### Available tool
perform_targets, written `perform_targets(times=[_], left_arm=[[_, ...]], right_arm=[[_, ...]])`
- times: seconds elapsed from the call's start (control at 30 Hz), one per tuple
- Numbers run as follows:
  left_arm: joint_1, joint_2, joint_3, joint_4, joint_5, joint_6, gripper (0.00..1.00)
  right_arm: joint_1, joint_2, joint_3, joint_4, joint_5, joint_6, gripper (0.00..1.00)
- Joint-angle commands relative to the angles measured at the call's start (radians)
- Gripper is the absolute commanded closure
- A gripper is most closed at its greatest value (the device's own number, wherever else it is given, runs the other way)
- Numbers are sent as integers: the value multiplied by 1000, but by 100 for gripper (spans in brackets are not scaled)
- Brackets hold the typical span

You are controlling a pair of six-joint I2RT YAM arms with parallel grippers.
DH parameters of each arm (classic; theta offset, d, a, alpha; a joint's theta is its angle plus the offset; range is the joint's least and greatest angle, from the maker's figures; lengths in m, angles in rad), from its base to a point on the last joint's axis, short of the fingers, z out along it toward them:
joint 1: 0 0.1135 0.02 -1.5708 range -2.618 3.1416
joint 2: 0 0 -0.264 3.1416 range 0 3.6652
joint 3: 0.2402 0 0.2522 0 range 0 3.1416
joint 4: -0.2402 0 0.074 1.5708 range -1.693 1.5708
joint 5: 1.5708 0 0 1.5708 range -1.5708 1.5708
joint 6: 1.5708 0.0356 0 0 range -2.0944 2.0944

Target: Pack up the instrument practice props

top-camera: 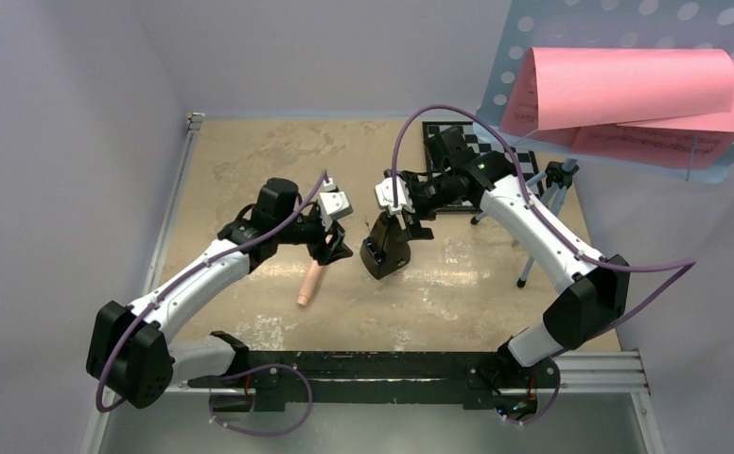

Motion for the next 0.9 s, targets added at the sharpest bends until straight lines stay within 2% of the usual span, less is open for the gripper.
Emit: perform_targets(times=[0.0,0.1,0.2,0.37,0.5,0.67,0.87], left_arm=[[-12,10,61,-37,-18,81,37],[-1,-3,36,3,6,97,37],[24,-13,-14,106,41,77,36],[41,25,-65,278,79,58,36],[44,37,-70,332,101,40,36],[44,53,-119,405,133,47,36],[44,52,-139,426,124,46,36]], right_arm=[[-18,45,66,-86,-68,-134,7],[-14,111,134,-189,-49,-193,12],[5,162,201,-244,-17,-161,17],[19,187,192,-208,43,-101,20],[20,179,189,-217,51,-59,29],[25,168,135,-141,77,31,41],[34,139,62,-23,77,235,52]])
